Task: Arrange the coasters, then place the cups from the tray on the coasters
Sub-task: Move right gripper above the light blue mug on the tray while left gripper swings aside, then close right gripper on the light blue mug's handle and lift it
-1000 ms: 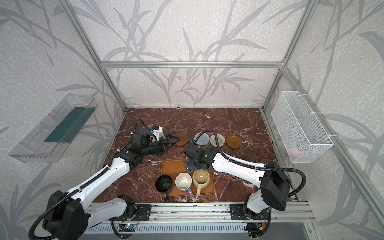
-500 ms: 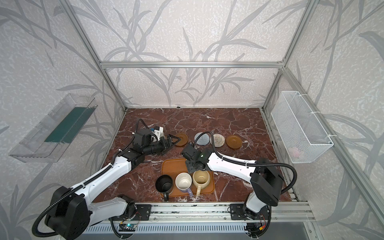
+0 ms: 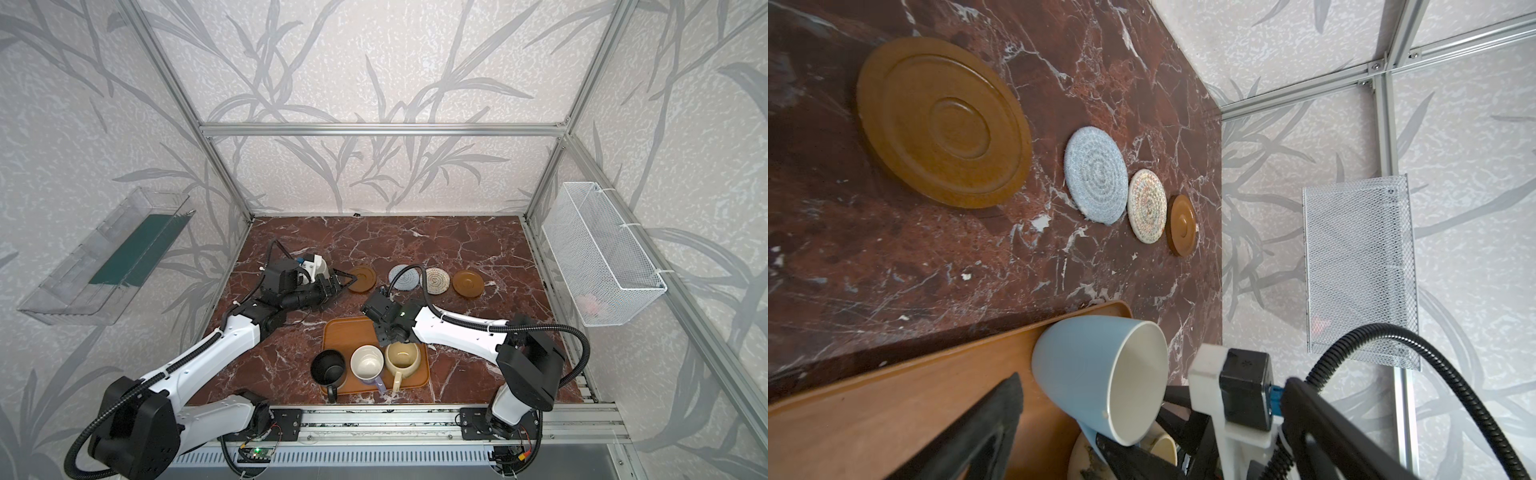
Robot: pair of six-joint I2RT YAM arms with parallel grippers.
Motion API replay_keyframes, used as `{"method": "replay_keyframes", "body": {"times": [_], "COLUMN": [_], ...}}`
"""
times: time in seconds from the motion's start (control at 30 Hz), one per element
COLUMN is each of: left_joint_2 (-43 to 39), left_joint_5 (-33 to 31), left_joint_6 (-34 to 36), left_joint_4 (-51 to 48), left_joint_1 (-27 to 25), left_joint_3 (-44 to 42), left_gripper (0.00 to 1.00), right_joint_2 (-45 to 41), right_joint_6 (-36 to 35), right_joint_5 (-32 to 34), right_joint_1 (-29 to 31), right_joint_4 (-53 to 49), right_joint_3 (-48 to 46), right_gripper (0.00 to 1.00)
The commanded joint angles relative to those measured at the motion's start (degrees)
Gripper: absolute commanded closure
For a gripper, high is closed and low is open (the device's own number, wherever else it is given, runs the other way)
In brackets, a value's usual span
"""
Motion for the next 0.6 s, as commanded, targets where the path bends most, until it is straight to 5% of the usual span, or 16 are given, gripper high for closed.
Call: {"method": "replay_keyframes", "body": {"times": [0.0,0.17,0.37,0.57], "left_joint_2": [-2.44,-2.65,-4.06,-3.36], "left_joint_5": [-2.23,-0.07,-4.55,0.16], "left_joint_6": [3.26,1.32,4.81,0.37], "left_joint_4": [-5.23,-1.98,-7.9,-0.15], "left_joint_1": [0.1,0.12,-0.11,-0.1], "left_joint_3": [2.24,1.29,2.67,0.2], "left_gripper": [0.01,0.01,0.01,0.01], "right_joint_2": [0.26,0.05,-0.39,-1.24], "right_joint_6": [0.54,0.27,0.46,0.19], "right_joint_5": [2.01,2.25,2.76,3.6], "right_joint_1": [0.23,0.23,0.23,0.23], "right_joint_4": [1.91,2.04,2.54,2.9], "right_joint_3": [-1.08,-0.9,-1.03,-0.43], "right_gripper": [0.5,0.62,0.68,0.75]}}
